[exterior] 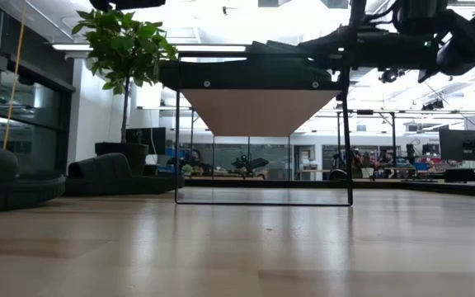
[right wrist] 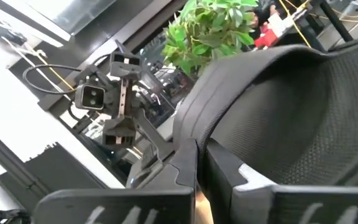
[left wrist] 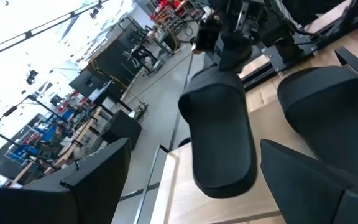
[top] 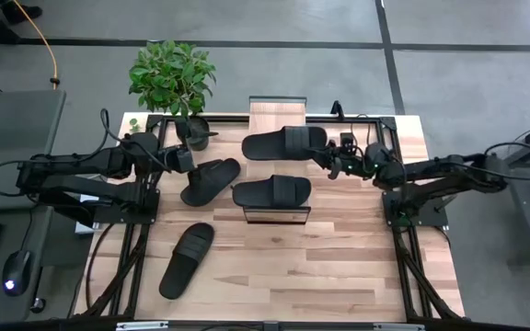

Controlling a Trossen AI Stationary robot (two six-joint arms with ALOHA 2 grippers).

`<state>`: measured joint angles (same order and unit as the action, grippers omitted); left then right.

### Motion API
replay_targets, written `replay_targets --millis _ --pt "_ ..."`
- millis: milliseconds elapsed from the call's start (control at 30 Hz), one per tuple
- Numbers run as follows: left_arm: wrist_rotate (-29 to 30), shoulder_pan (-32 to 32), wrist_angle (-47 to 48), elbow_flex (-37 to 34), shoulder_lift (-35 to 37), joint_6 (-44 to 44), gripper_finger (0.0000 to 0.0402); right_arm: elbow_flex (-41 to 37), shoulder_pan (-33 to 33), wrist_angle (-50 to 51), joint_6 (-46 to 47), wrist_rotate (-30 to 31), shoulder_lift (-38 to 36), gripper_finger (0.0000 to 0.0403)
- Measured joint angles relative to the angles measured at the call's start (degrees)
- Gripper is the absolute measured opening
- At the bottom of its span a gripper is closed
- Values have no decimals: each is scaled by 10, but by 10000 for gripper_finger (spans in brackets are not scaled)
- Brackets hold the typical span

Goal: Pick and place slides into the shelf
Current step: Put the bottom right black slipper on the shelf

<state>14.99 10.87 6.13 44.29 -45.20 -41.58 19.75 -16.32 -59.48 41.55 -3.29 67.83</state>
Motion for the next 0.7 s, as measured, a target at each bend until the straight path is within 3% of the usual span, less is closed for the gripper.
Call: replay_targets --millis 400,700 --pt "0 0 0 0 0 -1 337 0 21 -85 26 9 113 0" --pt "1 0 0 0 0 -1 337 0 38 -112 37 25 144 0"
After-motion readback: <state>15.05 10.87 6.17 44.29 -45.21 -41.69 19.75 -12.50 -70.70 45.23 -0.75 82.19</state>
